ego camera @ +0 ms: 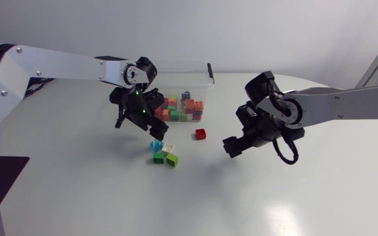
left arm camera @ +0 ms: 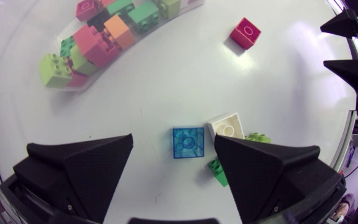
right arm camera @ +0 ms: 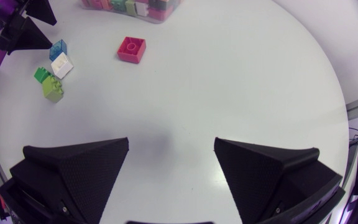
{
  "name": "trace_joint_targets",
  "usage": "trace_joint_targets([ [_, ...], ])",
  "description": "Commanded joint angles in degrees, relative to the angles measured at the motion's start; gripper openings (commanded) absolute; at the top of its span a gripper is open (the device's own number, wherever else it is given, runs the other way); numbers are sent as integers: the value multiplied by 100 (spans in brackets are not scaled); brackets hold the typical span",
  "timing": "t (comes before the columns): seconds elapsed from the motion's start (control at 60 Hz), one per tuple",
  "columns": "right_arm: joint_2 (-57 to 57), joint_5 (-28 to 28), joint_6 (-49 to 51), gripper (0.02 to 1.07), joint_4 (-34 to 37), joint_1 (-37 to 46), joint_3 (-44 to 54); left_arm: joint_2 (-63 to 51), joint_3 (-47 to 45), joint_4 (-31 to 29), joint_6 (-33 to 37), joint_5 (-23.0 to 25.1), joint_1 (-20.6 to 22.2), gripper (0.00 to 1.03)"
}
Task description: Place the duplo bricks in the container
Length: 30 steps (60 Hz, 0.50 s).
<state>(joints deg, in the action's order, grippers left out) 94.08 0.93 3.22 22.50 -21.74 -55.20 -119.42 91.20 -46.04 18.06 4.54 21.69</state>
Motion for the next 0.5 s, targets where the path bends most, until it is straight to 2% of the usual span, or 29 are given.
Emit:
trace_joint_targets([
  [0.0,137,39,56,102,-35,-68,44,182,-225,-89,39,74,72,91],
  [0.083,145,39,56,102,-44,-68,53,208,-366,-63,30,74,160,91],
  [0.483,198,39,47,102,-106,-85,141,164,-568,157,13,65,81,91],
])
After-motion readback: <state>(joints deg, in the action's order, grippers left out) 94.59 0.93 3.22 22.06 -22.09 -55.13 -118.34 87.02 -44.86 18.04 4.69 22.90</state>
